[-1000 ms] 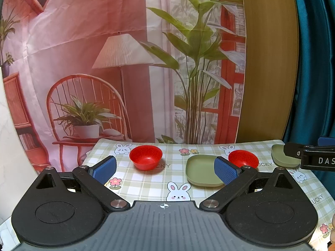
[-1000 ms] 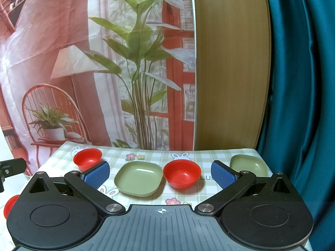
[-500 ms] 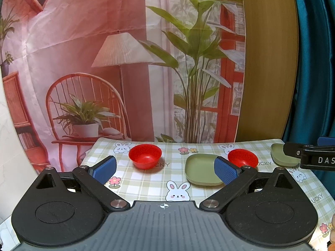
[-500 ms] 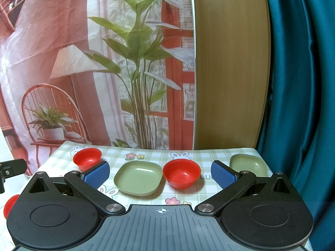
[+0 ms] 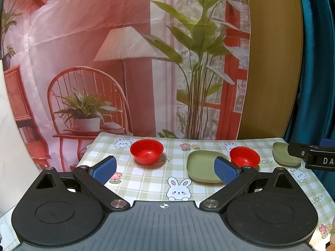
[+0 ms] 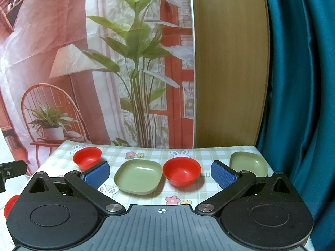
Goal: Organize plates and bowls
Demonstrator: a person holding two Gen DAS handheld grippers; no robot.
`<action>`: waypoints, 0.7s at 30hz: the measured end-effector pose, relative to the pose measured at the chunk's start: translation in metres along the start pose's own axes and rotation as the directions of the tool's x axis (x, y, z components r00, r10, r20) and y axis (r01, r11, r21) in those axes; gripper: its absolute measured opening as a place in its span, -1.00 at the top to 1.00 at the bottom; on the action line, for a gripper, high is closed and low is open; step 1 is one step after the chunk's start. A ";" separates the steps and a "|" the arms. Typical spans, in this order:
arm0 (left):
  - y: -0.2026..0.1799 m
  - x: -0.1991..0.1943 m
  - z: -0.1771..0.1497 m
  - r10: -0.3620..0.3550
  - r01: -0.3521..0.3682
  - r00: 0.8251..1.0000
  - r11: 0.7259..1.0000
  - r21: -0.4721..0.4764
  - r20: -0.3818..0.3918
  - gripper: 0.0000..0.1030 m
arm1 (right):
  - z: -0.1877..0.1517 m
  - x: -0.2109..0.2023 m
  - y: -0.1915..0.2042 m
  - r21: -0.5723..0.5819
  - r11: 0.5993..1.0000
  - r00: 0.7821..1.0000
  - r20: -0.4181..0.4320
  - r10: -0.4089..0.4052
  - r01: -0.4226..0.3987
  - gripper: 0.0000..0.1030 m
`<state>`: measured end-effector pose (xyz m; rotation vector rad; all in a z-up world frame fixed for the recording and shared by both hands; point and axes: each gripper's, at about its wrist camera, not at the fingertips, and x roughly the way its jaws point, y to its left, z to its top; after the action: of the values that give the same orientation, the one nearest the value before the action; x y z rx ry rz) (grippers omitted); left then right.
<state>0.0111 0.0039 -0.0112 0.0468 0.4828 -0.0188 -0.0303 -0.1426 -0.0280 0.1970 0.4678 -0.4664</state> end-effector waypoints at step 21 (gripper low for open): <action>0.023 0.060 0.001 0.052 -0.052 0.998 0.999 0.010 -0.040 -0.95 | -0.010 0.057 -0.015 -0.011 1.000 0.998 -0.056 0.021 -0.022 -0.88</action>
<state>0.0660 0.0266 -0.0371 0.0691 0.5219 0.0310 0.0042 -0.1749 -0.0650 0.2040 0.5230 -0.4378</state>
